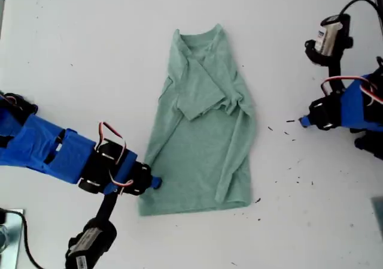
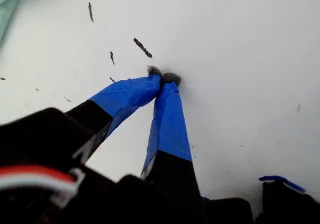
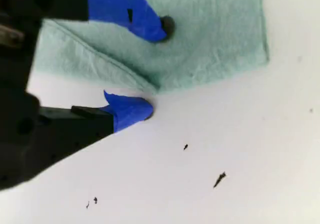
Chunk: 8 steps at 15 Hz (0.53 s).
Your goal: Fold t shirt
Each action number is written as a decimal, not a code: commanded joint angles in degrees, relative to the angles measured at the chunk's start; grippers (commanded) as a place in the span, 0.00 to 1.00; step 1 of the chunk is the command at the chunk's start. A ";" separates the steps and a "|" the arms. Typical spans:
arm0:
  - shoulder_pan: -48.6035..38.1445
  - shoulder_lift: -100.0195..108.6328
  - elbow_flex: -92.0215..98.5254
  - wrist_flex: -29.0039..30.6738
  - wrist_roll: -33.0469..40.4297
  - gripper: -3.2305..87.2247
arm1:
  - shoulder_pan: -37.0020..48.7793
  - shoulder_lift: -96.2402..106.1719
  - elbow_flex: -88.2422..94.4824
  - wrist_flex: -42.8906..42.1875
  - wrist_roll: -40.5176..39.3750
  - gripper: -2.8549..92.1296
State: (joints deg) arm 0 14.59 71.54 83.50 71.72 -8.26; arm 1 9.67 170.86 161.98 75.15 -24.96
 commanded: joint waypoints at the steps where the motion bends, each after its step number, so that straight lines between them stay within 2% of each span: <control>1: -1.32 5.27 4.75 -4.92 -0.09 0.19 | -0.53 0.88 -0.18 0.09 0.62 0.04; 3: -2.02 8.09 15.21 -16.87 -0.53 0.03 | -0.70 1.23 0.35 0.00 0.97 0.04; 4: -2.55 8.26 20.21 -23.29 -0.44 0.03 | -1.23 1.85 0.62 0.00 1.41 0.04; 5: -2.02 9.58 20.21 -21.88 -2.37 0.03 | -1.58 2.55 0.79 0.35 1.76 0.04; 6: -1.32 13.97 20.04 -17.75 -5.27 0.03 | -1.85 2.99 0.79 0.53 2.02 0.04; 8: -1.85 26.46 21.97 -5.62 -10.11 0.03 | -1.93 3.69 0.97 0.62 2.20 0.04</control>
State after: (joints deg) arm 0 13.54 87.63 104.94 58.80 -15.29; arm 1 8.26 173.85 163.30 75.23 -23.47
